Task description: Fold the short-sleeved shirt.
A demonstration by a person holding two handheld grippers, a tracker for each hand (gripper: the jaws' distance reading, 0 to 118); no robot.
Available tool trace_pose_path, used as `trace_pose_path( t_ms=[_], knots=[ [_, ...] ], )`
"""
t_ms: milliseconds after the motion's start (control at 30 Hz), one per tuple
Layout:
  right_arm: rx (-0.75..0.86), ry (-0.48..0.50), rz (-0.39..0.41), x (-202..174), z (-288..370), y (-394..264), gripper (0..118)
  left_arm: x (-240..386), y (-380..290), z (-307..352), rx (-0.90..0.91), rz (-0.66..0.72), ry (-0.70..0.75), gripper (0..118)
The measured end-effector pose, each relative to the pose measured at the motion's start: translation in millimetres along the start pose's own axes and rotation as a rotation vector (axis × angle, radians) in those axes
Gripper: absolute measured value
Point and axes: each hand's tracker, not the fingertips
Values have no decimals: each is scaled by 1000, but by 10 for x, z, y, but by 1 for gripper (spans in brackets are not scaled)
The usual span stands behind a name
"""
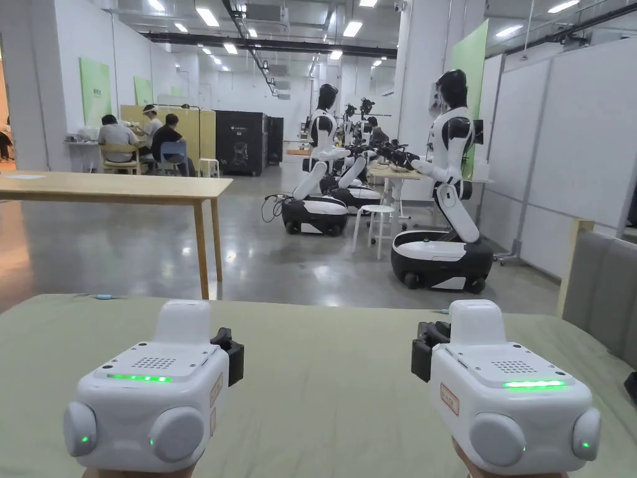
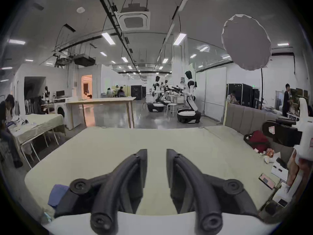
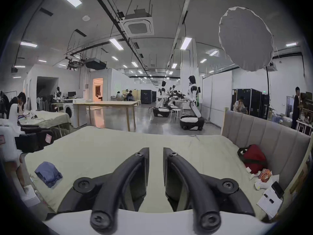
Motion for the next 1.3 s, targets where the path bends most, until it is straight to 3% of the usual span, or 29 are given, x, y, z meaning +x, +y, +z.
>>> trace_pose_path(
  t_ms=[33,133,233,333,400,533,633,867,967,1133,1300],
  knots=[
    [-2,6,0,-13,-5,-7,33,-8,0,4,0,0,8,42],
    [-18,16,-5,-57,-37,-45,56,-29,16,24,4,0,12,75],
    [-31,40,-33,-74,-54,-80,61,-33,24,54,16,-1,11,84],
    [-46,40,-9,-134,-70,-97,100,-31,37,59,14,-9,9,113],
    [-53,48,16,-190,-76,-97,117,-3,38,85,29,-30,13,118],
    [-60,97,-24,-253,-70,-76,118,-10,57,79,18,-17,4,118],
    [-83,37,-69,-285,-84,-40,118,-14,55,95,21,-15,5,118],
    [-145,-81,-83,-360,-70,58,118,-54,39,119,29,7,12,118],
    [-163,-130,-55,-400,-73,84,118,-51,31,129,32,13,13,118],
    [-126,-82,-79,-357,-22,84,118,-33,25,125,31,11,10,118],
    [-92,-104,-86,-358,14,96,118,-25,29,136,33,13,8,118]
  ],
)
